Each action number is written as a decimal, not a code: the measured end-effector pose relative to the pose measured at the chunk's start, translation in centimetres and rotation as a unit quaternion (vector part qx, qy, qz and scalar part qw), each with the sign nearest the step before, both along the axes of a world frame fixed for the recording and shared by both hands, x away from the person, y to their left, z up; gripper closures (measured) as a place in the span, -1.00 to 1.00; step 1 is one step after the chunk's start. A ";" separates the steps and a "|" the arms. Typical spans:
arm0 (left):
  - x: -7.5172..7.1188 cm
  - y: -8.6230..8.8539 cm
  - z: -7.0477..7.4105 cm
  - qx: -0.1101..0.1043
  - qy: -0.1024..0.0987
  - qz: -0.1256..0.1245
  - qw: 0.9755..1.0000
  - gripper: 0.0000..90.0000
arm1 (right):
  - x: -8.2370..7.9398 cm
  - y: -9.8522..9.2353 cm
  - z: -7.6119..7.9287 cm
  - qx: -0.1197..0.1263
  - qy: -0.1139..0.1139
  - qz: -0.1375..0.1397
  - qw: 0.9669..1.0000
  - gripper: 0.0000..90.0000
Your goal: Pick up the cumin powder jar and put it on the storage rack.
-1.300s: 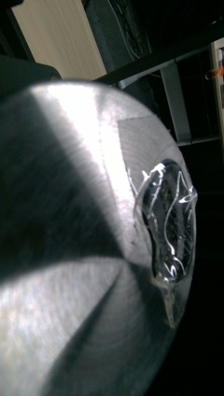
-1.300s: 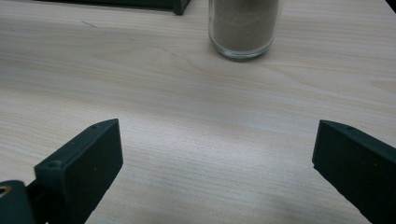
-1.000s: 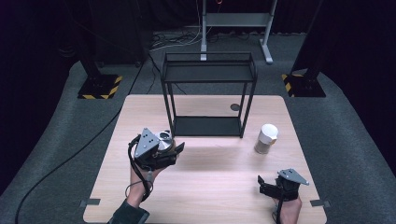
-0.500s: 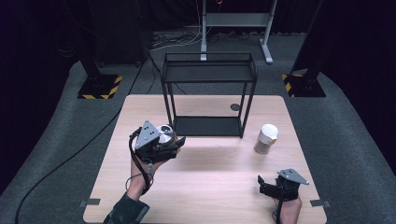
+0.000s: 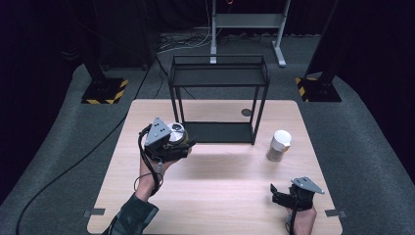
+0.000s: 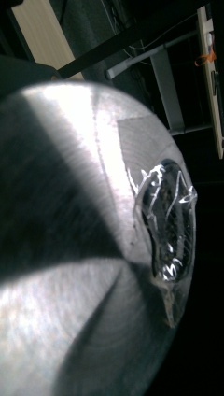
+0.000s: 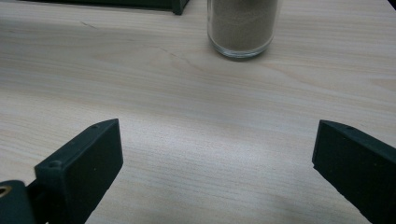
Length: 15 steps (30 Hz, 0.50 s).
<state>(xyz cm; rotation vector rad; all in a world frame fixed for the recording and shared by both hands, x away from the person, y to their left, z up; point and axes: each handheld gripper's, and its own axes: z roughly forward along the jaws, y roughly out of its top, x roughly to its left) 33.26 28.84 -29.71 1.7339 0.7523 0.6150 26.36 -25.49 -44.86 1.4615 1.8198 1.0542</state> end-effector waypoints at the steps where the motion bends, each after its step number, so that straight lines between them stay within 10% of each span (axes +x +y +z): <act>1: 0.1 0.0 0.1 0.001 -0.001 -0.001 1.000 -0.30 | 0.0 0.0 0.0 0.000 0.000 0.000 1.000 -0.99; 15: 2.2 -0.2 1.8 0.003 0.002 -0.001 1.000 -0.30 | 0.0 -0.1 0.0 0.001 0.000 0.000 1.000 -0.99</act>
